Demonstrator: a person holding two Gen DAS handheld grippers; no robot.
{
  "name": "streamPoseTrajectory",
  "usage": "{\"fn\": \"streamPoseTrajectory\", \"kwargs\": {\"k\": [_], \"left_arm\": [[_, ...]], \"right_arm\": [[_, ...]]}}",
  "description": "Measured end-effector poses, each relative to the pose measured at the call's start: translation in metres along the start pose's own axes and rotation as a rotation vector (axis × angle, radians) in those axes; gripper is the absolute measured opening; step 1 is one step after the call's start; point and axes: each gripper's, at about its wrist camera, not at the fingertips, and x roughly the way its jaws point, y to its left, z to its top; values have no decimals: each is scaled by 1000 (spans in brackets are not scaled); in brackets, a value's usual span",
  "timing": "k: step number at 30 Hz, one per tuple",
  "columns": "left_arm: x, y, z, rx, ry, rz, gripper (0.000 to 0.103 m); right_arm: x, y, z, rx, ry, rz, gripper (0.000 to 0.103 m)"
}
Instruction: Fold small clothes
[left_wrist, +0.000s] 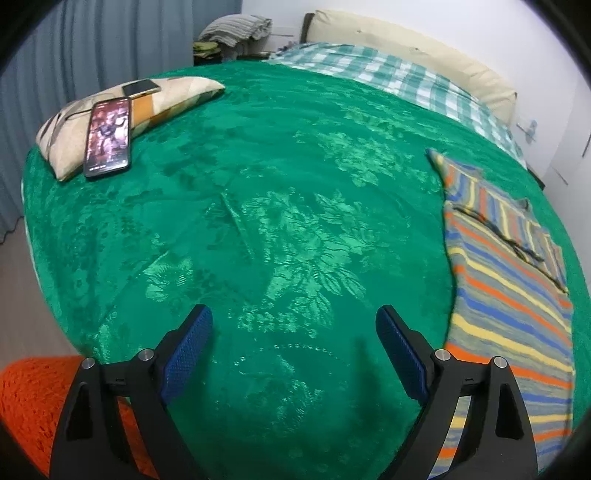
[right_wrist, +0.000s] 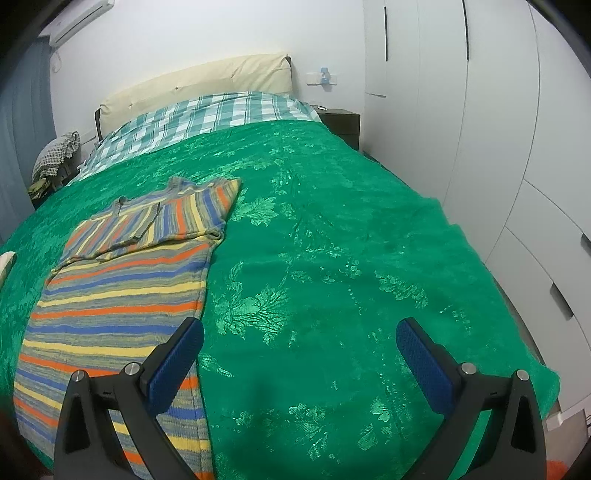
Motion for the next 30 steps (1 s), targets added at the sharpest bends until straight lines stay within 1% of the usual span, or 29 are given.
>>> {"fn": "streamPoseTrajectory", "kwargs": {"k": [10,20,30], "left_arm": [[1,-5,-1,35,-17,26,92],[0,-2,0,24,-24,41,92],[-1,-4,-1,37,-36,55,92]], "right_arm": [[2,2,0,-3,6,1,103],[3,2,0,-4,3,1,103],[1,2,1,-4,-4,2,103]]}}
